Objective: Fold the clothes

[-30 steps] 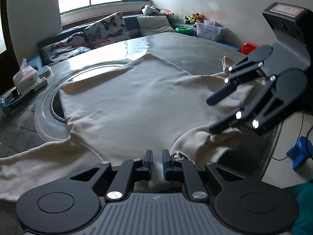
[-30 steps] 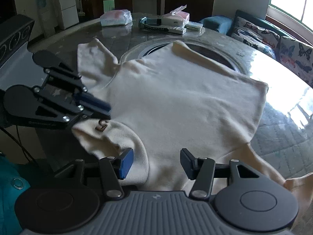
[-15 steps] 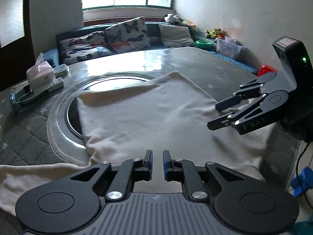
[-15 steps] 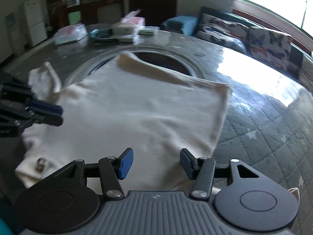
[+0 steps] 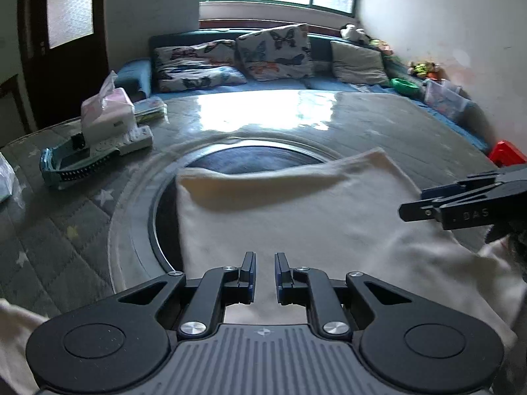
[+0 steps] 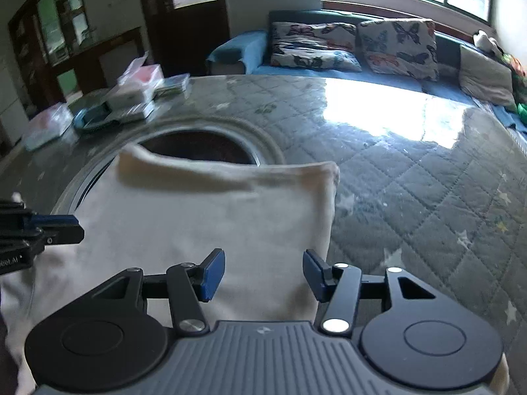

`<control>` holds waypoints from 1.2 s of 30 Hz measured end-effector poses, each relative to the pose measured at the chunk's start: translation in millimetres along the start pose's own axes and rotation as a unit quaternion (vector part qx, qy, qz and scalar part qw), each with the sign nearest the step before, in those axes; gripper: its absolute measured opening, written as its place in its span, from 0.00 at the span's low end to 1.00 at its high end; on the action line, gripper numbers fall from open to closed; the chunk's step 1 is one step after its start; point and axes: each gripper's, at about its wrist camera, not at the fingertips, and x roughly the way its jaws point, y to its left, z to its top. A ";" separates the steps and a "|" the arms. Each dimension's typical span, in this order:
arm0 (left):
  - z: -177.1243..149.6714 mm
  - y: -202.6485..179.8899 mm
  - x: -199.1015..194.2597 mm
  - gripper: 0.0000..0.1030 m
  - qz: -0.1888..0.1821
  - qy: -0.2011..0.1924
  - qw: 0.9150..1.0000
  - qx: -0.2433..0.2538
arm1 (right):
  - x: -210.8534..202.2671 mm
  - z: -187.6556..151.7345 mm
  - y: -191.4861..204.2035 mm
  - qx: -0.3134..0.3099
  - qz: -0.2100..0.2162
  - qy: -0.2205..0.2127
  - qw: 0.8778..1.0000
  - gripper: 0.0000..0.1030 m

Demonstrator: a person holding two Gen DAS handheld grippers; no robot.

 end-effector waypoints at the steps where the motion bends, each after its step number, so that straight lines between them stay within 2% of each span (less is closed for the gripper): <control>1: 4.1 2.0 4.4 0.13 0.005 0.001 1.000 -0.003 | 4.6 3.5 -1.6 0.004 -0.002 0.001 1.000 0.51; 10: 30.4 19.7 41.8 0.13 0.023 0.013 0.999 -0.037 | 38.0 29.8 -8.7 0.027 -0.026 -0.002 0.999 0.47; 14: 28.8 24.1 50.3 0.13 0.027 0.023 0.998 -0.047 | 34.8 32.9 -13.8 0.025 -0.032 -0.005 0.999 0.46; 17: 23.0 17.7 41.2 0.13 0.016 0.011 0.999 -0.037 | 22.9 29.5 -19.2 0.024 -0.033 -0.010 0.999 0.47; 20: 15.0 -2.0 28.0 0.13 -0.009 0.005 1.000 -0.013 | 2.1 19.1 -31.4 0.027 -0.033 -0.010 0.999 0.47; 24: -0.6 -39.4 10.9 0.13 -0.071 0.005 0.997 0.016 | -23.5 0.5 -47.8 0.035 -0.049 -0.010 0.998 0.47; 32: -28.3 -106.7 -16.8 0.13 -0.168 0.009 0.982 0.090 | -82.4 -59.4 -94.1 0.091 -0.097 -0.017 0.991 0.47; 36: -40.0 -123.9 -21.0 0.13 -0.194 0.015 0.974 0.113 | -100.9 -86.1 -110.5 0.111 -0.113 -0.015 0.987 0.47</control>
